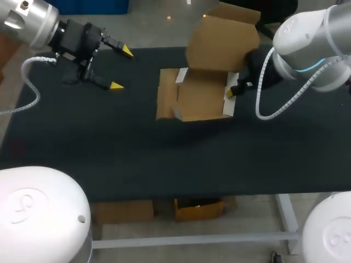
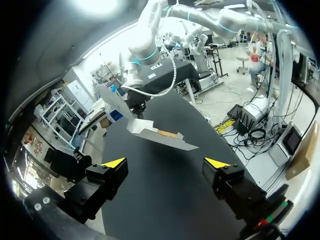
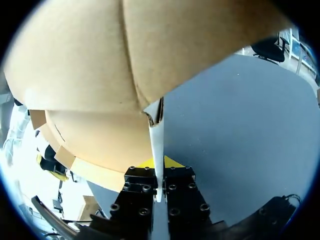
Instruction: Assemble the packaging by folding the flat box into shape, placing the metal phone stand inside, and closing the box properly
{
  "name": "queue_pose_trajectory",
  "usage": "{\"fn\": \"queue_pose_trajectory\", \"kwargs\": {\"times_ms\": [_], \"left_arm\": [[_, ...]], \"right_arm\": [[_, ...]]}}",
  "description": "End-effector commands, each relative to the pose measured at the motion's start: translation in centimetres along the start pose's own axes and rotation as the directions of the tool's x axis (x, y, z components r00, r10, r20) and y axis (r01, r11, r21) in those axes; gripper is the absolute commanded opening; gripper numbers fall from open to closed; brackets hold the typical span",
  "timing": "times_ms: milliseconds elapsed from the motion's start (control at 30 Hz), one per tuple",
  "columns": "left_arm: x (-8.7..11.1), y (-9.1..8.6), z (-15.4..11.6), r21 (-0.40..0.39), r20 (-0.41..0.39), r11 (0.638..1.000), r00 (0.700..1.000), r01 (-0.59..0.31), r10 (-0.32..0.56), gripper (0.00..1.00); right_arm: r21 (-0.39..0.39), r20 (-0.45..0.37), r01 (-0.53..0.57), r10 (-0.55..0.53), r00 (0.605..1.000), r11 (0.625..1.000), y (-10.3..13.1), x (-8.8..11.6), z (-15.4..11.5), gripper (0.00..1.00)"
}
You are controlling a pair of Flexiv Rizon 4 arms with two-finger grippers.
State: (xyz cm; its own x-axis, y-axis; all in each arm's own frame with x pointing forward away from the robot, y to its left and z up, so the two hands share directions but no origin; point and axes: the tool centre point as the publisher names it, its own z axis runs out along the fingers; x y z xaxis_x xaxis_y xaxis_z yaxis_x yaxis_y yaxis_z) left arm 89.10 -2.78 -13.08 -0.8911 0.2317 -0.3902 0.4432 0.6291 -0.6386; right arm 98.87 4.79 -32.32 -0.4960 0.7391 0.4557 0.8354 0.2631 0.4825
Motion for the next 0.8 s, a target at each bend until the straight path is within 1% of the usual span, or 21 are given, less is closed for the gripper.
{"fn": "queue_pose_trajectory", "kwargs": {"times_ms": [33, 67, 133, 167, 267, 300, 367, 433, 500, 567, 600, 700, 733, 800], "left_arm": [[0.2, -0.3, 0.2, -0.058, -0.005, 0.997, 0.999, 0.047, -0.047, 1.0], [0.3, -0.2, 0.3, -0.082, -0.007, 0.994, 0.998, 0.066, -0.067, 1.0], [0.5, -0.2, 0.3, -0.115, -0.007, 0.989, 0.996, 0.092, -0.093, 1.0], [0.6, -0.2, 0.3, -0.143, -0.007, 0.984, 0.994, 0.108, -0.11, 1.0], [1.0, -0.3, 0.2, -0.178, 0.008, 0.976, 0.992, 0.124, -0.125, 1.0], [1.2, -0.3, 0.2, -0.186, 0.015, 0.975, 0.992, 0.125, -0.124, 1.0], [1.4, -0.3, 0.1, -0.185, 0.024, 0.974, 0.991, 0.132, -0.129, 1.0], [1.6, -0.3, 0.0, -0.189, 0.034, 0.972, 0.99, 0.138, -0.134, 1.0], [1.8, -0.1, 0.1, -0.197, 0.038, 0.97, 0.99, 0.143, -0.138, 1.0], [2.0, 0.0, 0.3, -0.206, 0.041, 0.967, 0.989, 0.147, -0.142, 1.0], [2.0, 0.1, 0.3, -0.209, 0.044, 0.966, 0.988, 0.152, -0.146, 1.0], [2.3, 0.2, 0.3, -0.222, 0.052, 0.96, 0.986, 0.169, -0.161, 1.0], [2.4, 0.2, 0.3, -0.235, 0.048, 0.957, 0.986, 0.167, -0.16, 1.0], [2.6, 0.1, 0.2, -0.238, 0.044, 0.957, 0.986, 0.165, -0.159, 1.0]], "right_arm": [[0.226, 0.023, -0.039, 0.034, 0.999, 0.973, 0.1, 0.1, -0.7, 0.0], [0.253, 0.033, -0.056, 0.05, 0.998, 0.966, 0.1, 0.0, -0.7, 0.0], [0.273, 0.025, -0.067, 0.062, 0.998, 0.96, 0.0, -0.1, -0.8, 0.0], [0.295, 0.044, -0.082, 0.072, 0.996, 0.952, -0.1, 0.0, -0.8, 0.0], [0.329, 0.066, -0.108, 0.091, 0.994, 0.938, -0.3, 0.0, -0.8, 0.0], [0.339, 0.094, -0.125, 0.099, 0.991, 0.932, -0.4, -0.1, -0.8, 0.0], [0.354, 0.096, -0.15, 0.123, 0.988, 0.923, -0.7, -0.3, -0.6, 0.0], [0.374, 0.136, -0.195, 0.154, 0.979, 0.907, -1.2, -0.6, -0.3, 0.0], [0.388, 0.134, -0.218, 0.179, 0.975, 0.895, -1.5, -0.7, -0.3, 0.0], [0.416, 0.186, -0.258, 0.197, 0.963, 0.872, -2.0, -0.7, -0.2, 0.0], [0.424, 0.193, -0.274, 0.21, 0.959, 0.863, -2.2, -0.7, -0.3, 0.0], [0.481, 0.253, -0.338, 0.242, 0.937, 0.809, -3.1, -0.4, -0.3, 0.0], [0.481, 0.253, -0.338, 0.242, 0.937, 0.809, -3.1, -0.4, -0.3, 0.0], [0.481, 0.253, -0.338, 0.242, 0.937, 0.809, -3.1, -0.4, -0.3, 0.0]]}}
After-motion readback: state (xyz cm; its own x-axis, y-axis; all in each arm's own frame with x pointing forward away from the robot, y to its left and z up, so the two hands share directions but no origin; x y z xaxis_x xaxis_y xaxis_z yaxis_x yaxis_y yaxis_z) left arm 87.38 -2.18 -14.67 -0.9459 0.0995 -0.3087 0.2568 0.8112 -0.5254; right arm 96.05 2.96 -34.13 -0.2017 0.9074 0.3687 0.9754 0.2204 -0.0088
